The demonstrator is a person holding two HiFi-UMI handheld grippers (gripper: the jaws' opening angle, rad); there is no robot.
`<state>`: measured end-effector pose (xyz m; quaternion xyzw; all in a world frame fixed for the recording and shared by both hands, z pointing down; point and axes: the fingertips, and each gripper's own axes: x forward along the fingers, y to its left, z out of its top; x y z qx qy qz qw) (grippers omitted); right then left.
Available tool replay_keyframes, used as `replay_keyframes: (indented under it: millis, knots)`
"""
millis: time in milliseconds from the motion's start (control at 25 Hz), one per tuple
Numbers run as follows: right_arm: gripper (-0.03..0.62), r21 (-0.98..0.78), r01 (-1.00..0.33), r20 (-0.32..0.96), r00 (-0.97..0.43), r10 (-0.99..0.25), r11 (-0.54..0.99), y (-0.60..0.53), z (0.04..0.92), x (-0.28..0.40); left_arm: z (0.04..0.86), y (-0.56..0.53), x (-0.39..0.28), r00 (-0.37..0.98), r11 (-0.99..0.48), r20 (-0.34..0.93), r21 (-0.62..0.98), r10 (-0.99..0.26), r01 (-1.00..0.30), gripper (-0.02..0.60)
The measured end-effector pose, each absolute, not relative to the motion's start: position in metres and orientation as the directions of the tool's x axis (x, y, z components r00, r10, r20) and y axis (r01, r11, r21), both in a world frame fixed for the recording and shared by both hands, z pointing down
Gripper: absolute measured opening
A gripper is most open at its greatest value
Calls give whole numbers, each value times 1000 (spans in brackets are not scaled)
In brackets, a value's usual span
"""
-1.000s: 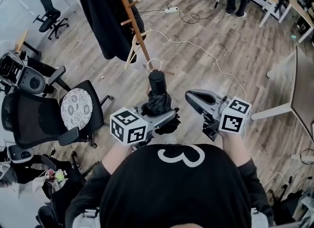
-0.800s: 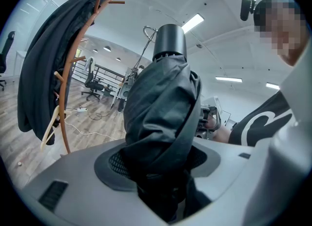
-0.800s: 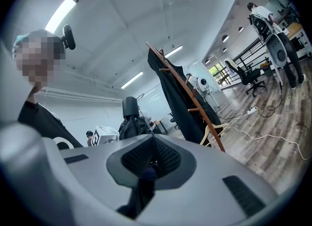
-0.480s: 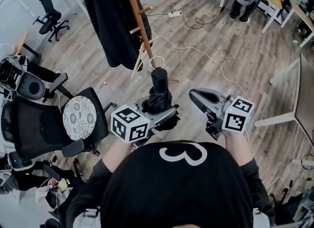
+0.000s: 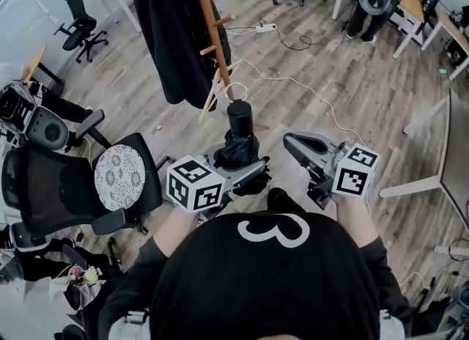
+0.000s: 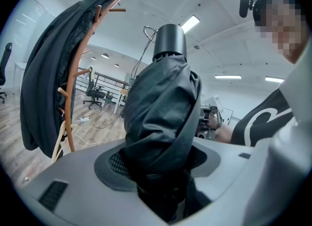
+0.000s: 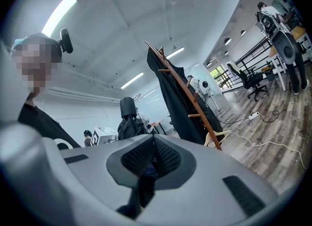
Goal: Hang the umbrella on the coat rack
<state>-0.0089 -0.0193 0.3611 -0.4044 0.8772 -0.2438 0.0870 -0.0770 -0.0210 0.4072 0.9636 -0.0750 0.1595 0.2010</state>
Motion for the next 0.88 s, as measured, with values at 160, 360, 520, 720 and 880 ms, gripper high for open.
replay_keyframes:
  millis: [160, 360, 520, 720, 880]
  knots:
    - [27, -492, -662, 34, -664, -747, 565, -29, 359, 4, 406, -27, -65, 937, -909, 338, 357, -89, -215, 273]
    - [27, -494, -649, 27, -677, -736, 579, -53, 354, 22, 404, -47, -49, 932, -906, 347, 354, -102, -231, 272]
    - [26, -496, -637, 21, -688, -725, 590, -75, 352, 40, 402, -70, -31, 927, -903, 354, 348, -123, -252, 272]
    - [28, -497, -621, 20, -706, -708, 605, -106, 350, 62, 400, -96, -8, 926, -898, 350, 350, -140, -268, 272]
    - [27, -489, -609, 23, -725, -688, 625, -132, 348, 79, 403, -121, 10, 922, -890, 347, 348, -171, -296, 273]
